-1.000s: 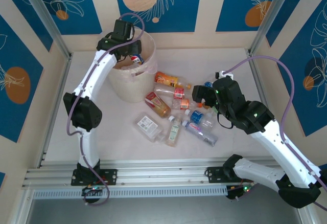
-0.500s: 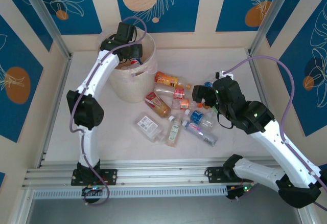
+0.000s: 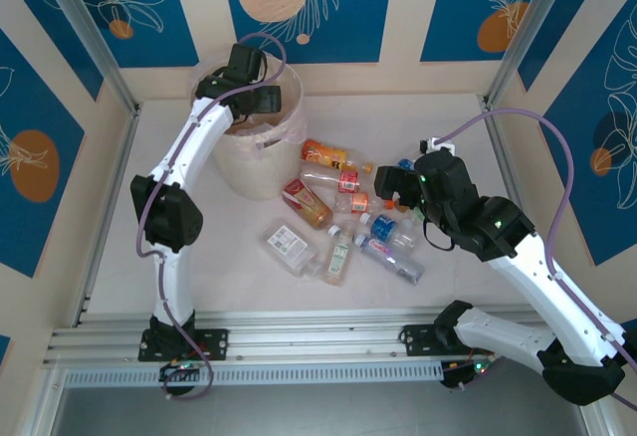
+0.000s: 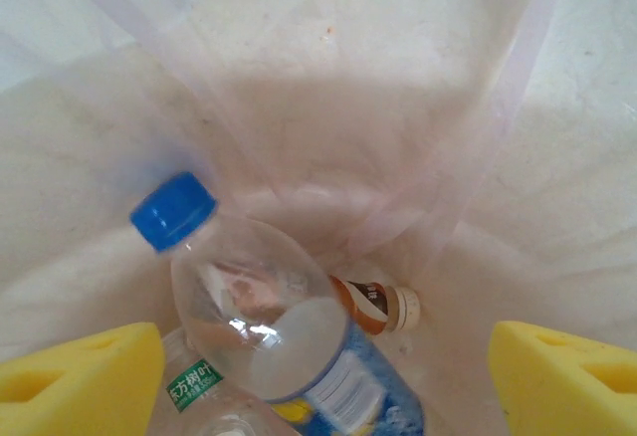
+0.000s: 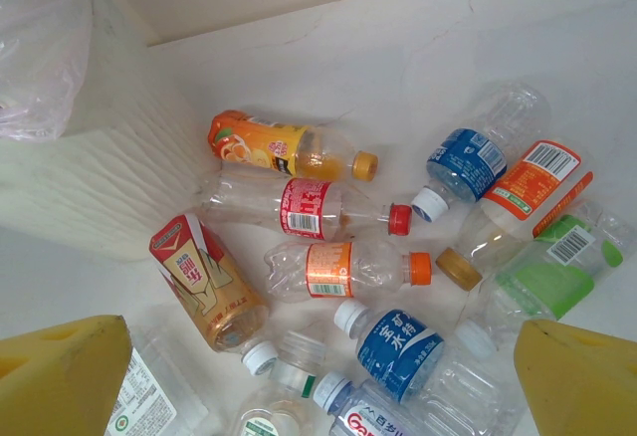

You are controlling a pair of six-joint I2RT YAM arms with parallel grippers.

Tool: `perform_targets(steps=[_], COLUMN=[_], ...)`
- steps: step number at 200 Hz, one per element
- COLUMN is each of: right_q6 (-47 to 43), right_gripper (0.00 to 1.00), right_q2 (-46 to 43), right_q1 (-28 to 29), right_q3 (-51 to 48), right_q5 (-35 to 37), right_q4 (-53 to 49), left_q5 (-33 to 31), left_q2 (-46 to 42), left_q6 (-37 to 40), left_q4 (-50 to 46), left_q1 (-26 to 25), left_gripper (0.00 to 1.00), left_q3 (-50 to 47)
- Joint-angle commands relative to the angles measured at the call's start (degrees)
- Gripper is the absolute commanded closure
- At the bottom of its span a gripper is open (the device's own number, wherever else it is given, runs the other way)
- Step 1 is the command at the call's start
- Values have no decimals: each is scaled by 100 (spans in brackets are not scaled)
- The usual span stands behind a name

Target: Put the plastic bottles in the bin

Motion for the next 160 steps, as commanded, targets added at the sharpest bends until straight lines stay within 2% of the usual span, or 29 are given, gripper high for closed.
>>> perform_targets(steps=[1, 82, 115, 160], right_q6=[102, -58, -270, -501], right_gripper=[1, 1, 1, 1], right_q2=[-74, 129, 222, 646], right_q1=[21, 35, 110, 406], right_q3=[39, 118, 118, 294], right_q5=[29, -210, -482, -477], right_q4=[30, 134, 209, 56], left_q5=[-76, -235, -475, -586], left_q2=[-211, -1259, -1754, -3163], left_q6=[41, -18, -97, -374], left_q4=[-103, -180, -309, 240], left_q1=[-56, -55, -54, -54], left_gripper=[13, 9, 2, 1], left_q3=[225, 233, 161, -1230])
